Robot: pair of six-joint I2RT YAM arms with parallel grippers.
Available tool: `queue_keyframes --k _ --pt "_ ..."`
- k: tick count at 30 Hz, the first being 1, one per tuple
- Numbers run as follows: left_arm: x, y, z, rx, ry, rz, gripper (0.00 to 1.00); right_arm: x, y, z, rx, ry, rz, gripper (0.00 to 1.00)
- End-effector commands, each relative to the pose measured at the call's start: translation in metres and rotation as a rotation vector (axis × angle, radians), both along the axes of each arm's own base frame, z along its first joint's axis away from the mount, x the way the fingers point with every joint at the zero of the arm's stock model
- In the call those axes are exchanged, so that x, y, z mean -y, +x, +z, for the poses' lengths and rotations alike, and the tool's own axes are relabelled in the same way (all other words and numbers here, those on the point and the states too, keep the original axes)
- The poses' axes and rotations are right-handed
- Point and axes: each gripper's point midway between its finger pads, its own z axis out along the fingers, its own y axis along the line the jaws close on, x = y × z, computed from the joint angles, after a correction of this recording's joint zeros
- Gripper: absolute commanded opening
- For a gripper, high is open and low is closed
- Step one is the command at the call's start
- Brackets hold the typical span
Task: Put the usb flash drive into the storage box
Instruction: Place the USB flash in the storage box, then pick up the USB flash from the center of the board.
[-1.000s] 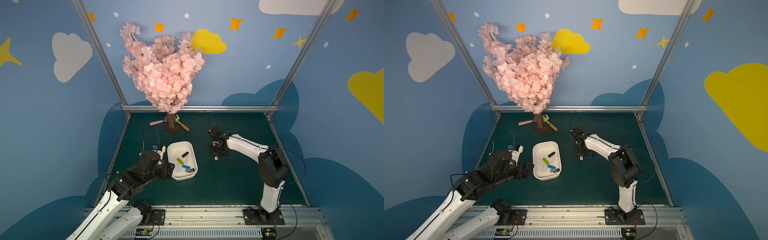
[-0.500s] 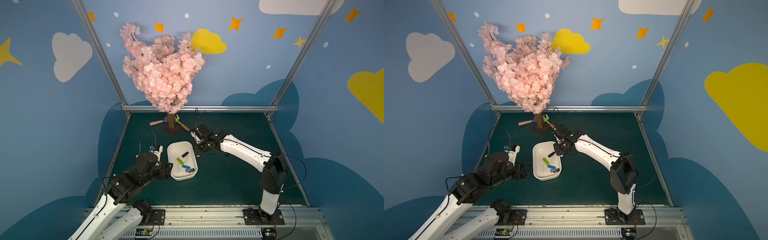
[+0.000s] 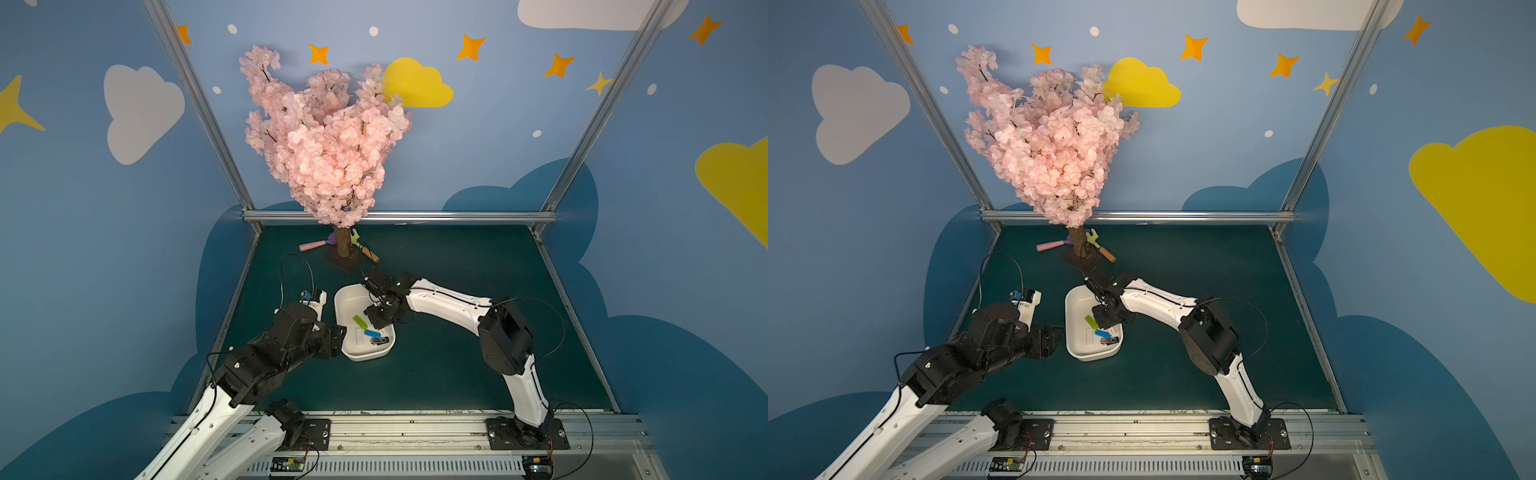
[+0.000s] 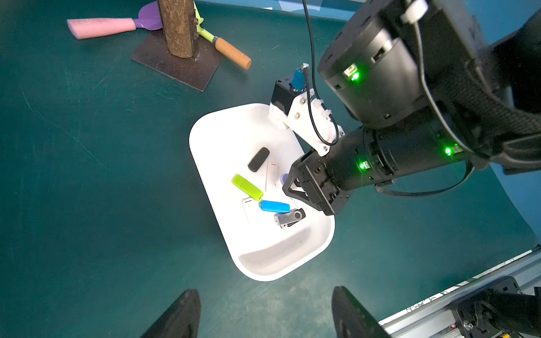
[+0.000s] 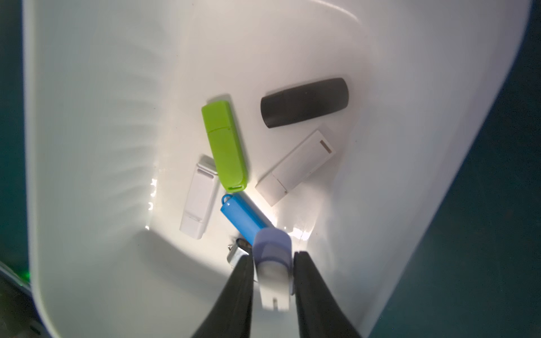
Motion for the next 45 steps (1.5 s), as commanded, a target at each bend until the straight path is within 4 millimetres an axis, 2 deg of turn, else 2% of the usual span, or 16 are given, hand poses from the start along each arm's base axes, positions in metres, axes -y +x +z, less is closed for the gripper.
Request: queue_keyframes --k 1,5,8,10,13,15,17,21,23,27,30,34,39,41,45 --pt "-0.002 -0.002 -0.002 -0.009 0.003 0.002 0.74 -0.009 0.001 0.011 0.025 0.017 0.017 0.39" --pt "-0.001 -0.002 -0.002 -0.010 0.004 0.002 0.74 -0.008 0.001 0.026 0.061 0.027 0.026 0.41" --pt "-0.001 -0.002 -0.003 -0.013 0.004 0.000 0.74 0.002 0.006 0.053 0.120 0.048 0.015 0.41" --pt "0.000 -0.003 -0.004 -0.018 0.004 -0.002 0.74 0.015 0.012 0.074 0.172 0.059 -0.006 0.41" --pt "0.003 -0.002 -0.005 -0.025 0.003 -0.014 0.74 0.048 0.023 0.105 0.237 0.075 -0.061 0.41" --pt "0.007 -0.003 -0.005 -0.030 -0.004 -0.036 0.74 0.077 0.031 0.123 0.275 0.086 -0.110 0.41" --pt "0.012 -0.002 -0.006 -0.035 -0.012 -0.061 0.74 0.109 0.038 0.134 0.310 0.100 -0.172 0.41" --pt "0.028 -0.001 -0.006 -0.069 -0.036 -0.114 0.71 0.185 0.054 0.141 0.341 0.158 -0.380 0.43" --pt "0.039 0.002 -0.005 -0.081 -0.074 -0.136 0.70 0.223 0.059 0.132 0.344 0.179 -0.478 0.45" --pt "0.076 0.012 -0.006 -0.098 -0.080 -0.213 0.69 0.293 0.067 0.102 0.356 0.222 -0.713 0.48" --pt "0.110 0.020 -0.008 -0.098 0.011 -0.278 0.68 0.325 0.067 0.079 0.350 0.268 -0.826 0.50" --pt "0.170 0.038 -0.020 -0.134 0.061 -0.377 0.67 0.371 0.063 0.057 0.304 0.271 -1.005 0.48" --pt "0.244 0.066 -0.043 -0.218 0.066 -0.482 0.64 0.388 0.059 0.037 0.246 0.318 -1.116 0.45" --pt "0.268 0.080 -0.056 -0.252 0.082 -0.506 0.62 0.389 0.058 0.037 0.228 0.312 -1.098 0.45" --pt "0.306 0.108 -0.086 -0.286 0.115 -0.519 0.62 0.391 0.056 0.036 0.227 0.315 -1.101 0.45"
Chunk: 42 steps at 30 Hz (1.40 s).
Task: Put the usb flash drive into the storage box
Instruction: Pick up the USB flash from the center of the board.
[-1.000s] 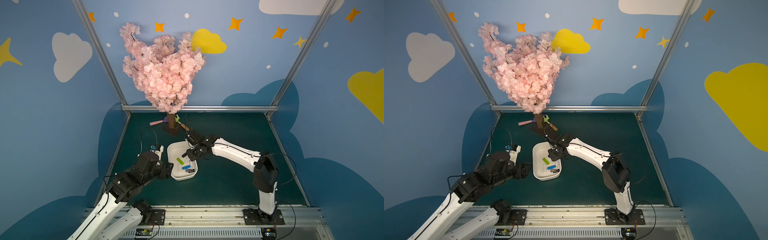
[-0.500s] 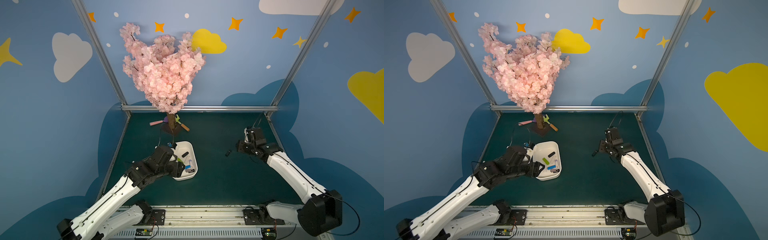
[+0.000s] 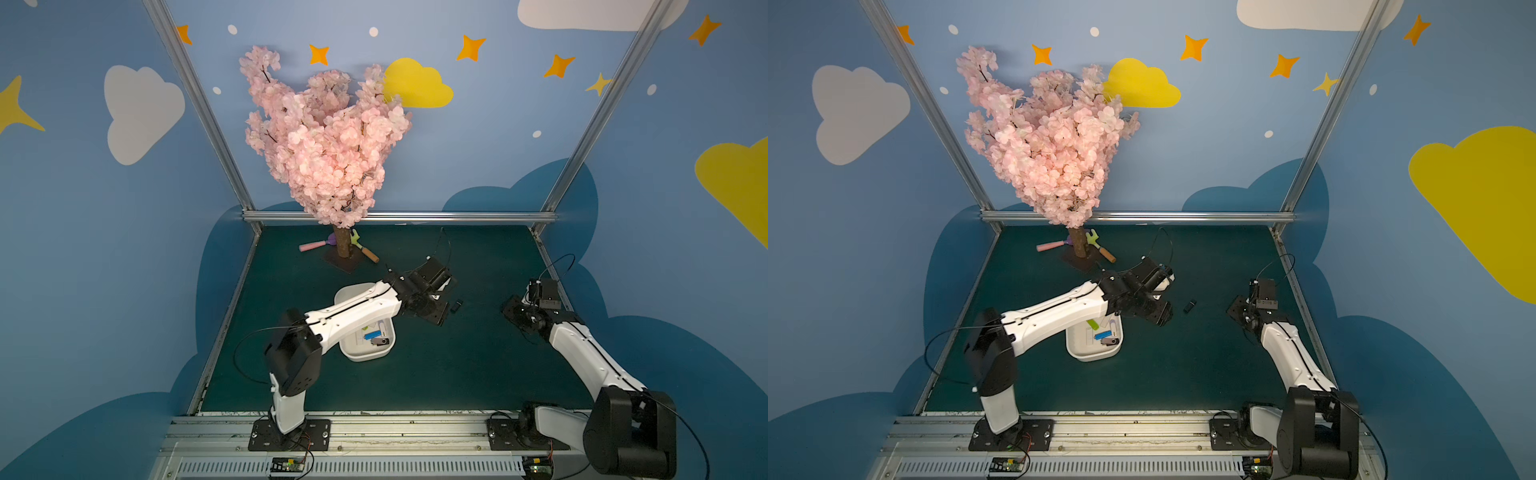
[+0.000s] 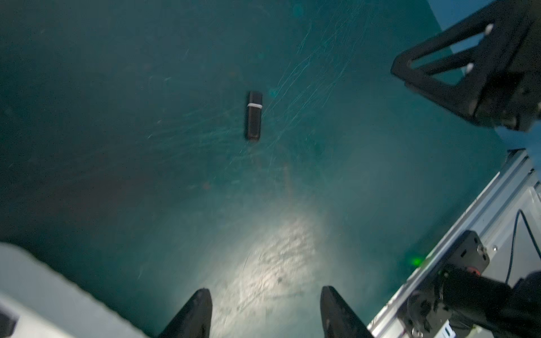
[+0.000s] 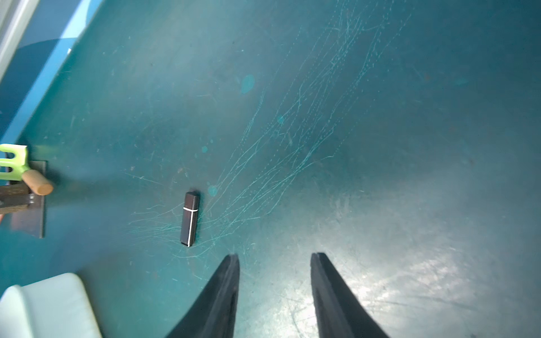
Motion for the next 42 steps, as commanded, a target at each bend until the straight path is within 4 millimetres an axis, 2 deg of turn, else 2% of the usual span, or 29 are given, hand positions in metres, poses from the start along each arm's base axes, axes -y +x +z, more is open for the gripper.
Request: queue_keyframes --k 1,5,8,16,21,32,42 --pt "0.024 0.012 -0.016 -0.031 0.026 -0.048 0.62 -0.004 0.005 0.008 0.040 0.037 0.003 0.45" --pt "0.042 0.032 -0.047 -0.059 0.104 -0.047 0.60 -0.005 0.004 0.003 0.028 0.057 0.002 0.45" --pt "0.045 0.041 -0.063 -0.073 0.163 -0.031 0.59 -0.011 0.006 0.004 0.030 0.078 0.033 0.44" --pt "0.058 0.057 -0.095 -0.064 0.203 -0.035 0.59 -0.017 0.008 0.001 0.015 0.111 0.059 0.44" --pt "0.065 0.066 -0.107 -0.045 0.195 -0.036 0.57 -0.018 0.008 0.003 0.016 0.117 0.069 0.44" --pt "0.068 0.086 -0.123 -0.005 0.197 -0.019 0.51 -0.018 0.008 0.000 0.007 0.120 0.069 0.44" --pt "0.070 0.094 -0.140 0.058 0.239 -0.005 0.43 -0.019 0.008 -0.003 -0.001 0.125 0.070 0.44"
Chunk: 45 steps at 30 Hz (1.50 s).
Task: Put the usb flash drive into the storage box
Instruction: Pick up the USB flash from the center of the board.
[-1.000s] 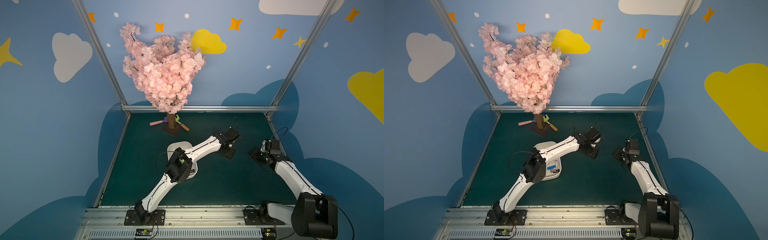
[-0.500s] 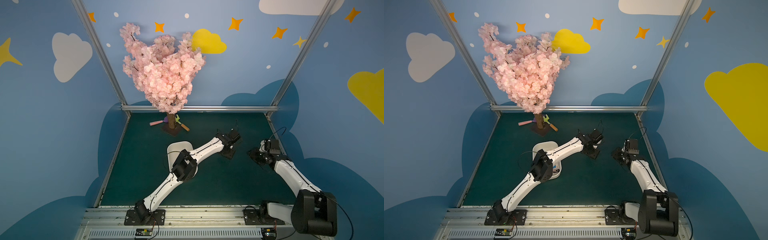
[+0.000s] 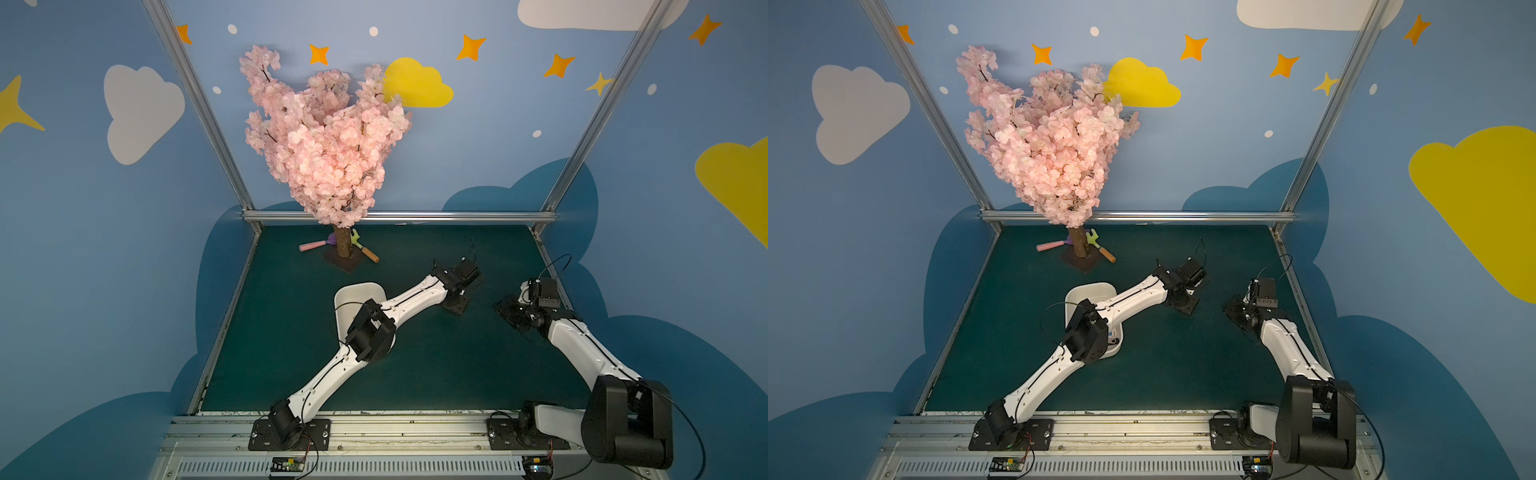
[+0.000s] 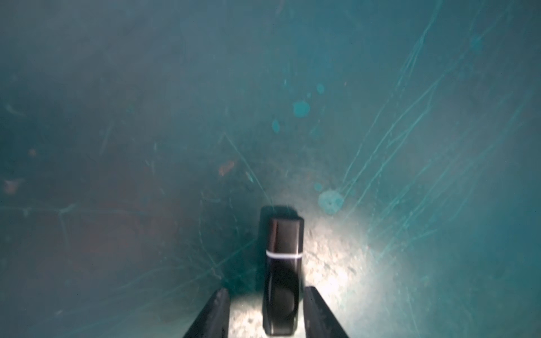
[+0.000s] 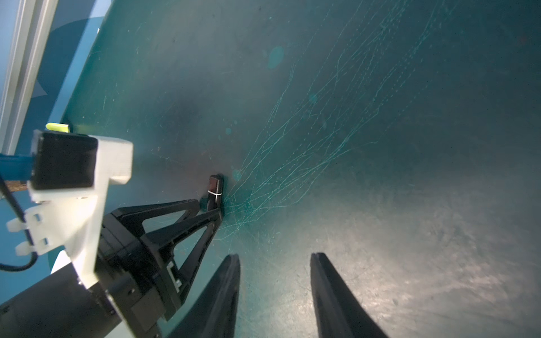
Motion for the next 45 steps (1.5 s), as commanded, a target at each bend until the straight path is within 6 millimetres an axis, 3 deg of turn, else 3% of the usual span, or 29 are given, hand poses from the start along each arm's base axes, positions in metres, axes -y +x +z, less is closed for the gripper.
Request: queue_keyframes --k 1,10,19,29,33,36,41,45 --pt "0.000 0.003 -0.020 0.036 0.050 -0.003 0.43 -0.001 0.005 0.003 0.017 0.006 0.008 0.44" --pt "0.000 -0.009 -0.041 0.053 0.130 -0.033 0.42 -0.002 0.006 0.001 0.007 0.017 0.015 0.44" --pt "0.000 -0.021 -0.057 0.051 0.180 -0.052 0.33 -0.005 0.007 0.000 0.002 0.032 0.024 0.44" --pt "-0.001 -0.015 -0.042 0.089 0.182 -0.046 0.21 -0.007 0.008 -0.003 -0.004 0.044 0.028 0.44" --pt "0.000 -0.012 -0.026 0.107 0.167 -0.045 0.19 -0.007 0.007 -0.004 -0.005 0.042 0.028 0.44" --pt "0.004 -0.010 -0.003 0.131 0.135 -0.043 0.16 -0.006 0.008 -0.004 -0.003 0.040 0.026 0.44" --pt "0.010 -0.009 0.064 0.190 0.040 -0.027 0.16 -0.007 0.007 -0.005 -0.009 0.041 0.028 0.44" --pt "-0.007 -0.016 0.114 0.216 0.020 0.008 0.15 -0.007 0.007 -0.005 -0.009 0.042 0.031 0.44"
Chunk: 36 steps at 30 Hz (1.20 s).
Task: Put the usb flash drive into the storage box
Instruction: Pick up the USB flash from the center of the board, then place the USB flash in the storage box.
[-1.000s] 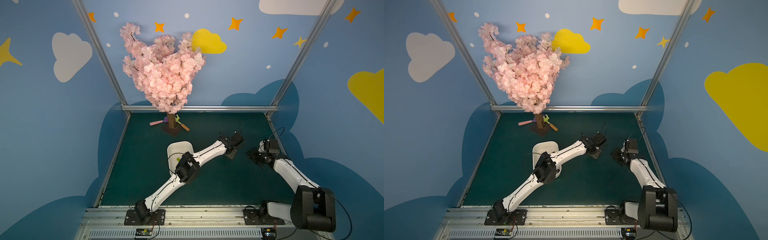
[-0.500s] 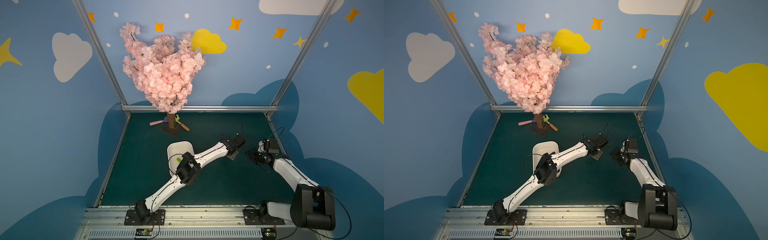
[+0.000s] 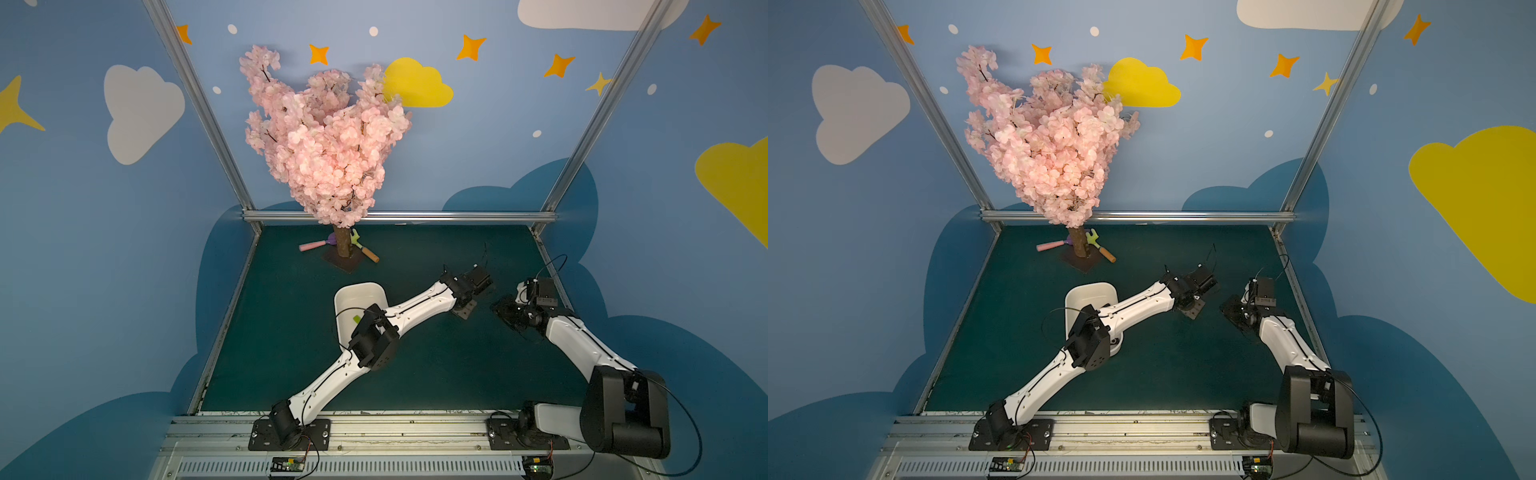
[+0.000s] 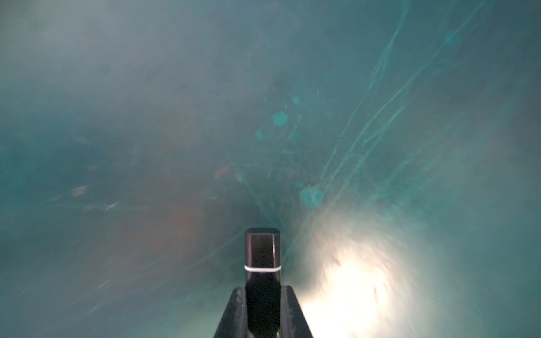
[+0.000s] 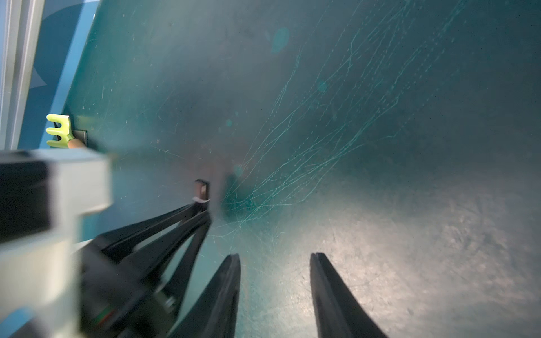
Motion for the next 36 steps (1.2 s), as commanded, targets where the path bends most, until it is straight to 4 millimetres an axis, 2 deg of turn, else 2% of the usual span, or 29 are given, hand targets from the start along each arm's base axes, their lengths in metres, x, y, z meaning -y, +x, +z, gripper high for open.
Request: queue_keyframes --k 1,5,8,10,13,15,18,23,29,33,36 --pt "-0.017 -0.008 0.088 0.067 -0.074 0.029 0.15 0.000 0.005 0.004 0.017 0.006 0.007 0.44" --pt "-0.055 -0.023 0.111 0.104 -0.056 0.067 0.14 -0.001 0.005 0.003 0.014 0.012 0.010 0.44" --pt "-0.099 -0.036 0.124 0.139 -0.073 0.129 0.16 -0.002 0.005 0.003 0.015 0.012 0.013 0.44" --pt "-0.139 -0.046 0.121 0.138 -0.072 0.189 0.17 -0.004 0.005 0.003 0.016 0.017 0.021 0.44" --pt "-0.202 -0.062 0.107 0.131 -0.041 0.295 0.18 -0.006 0.005 0.003 0.015 0.019 0.029 0.44" --pt "-0.237 -0.075 0.100 0.117 -0.068 0.358 0.19 -0.007 0.005 0.003 0.013 0.018 0.032 0.44" --pt "-0.275 -0.090 0.087 0.108 -0.128 0.432 0.22 -0.010 0.005 0.002 0.012 0.018 0.044 0.44" --pt "-0.296 -0.101 0.063 0.077 -0.177 0.477 0.25 -0.011 0.005 -0.002 0.002 0.005 0.052 0.44" --pt "-0.297 -0.099 0.034 0.019 -0.168 0.495 0.24 -0.012 0.004 -0.004 -0.006 -0.007 0.058 0.44" --pt "-0.296 -0.097 0.027 -0.009 -0.163 0.503 0.26 -0.012 0.005 -0.003 -0.005 -0.016 0.060 0.44" --pt "-0.296 -0.096 0.036 0.004 -0.177 0.497 0.30 -0.012 0.005 -0.001 -0.002 -0.021 0.062 0.44"
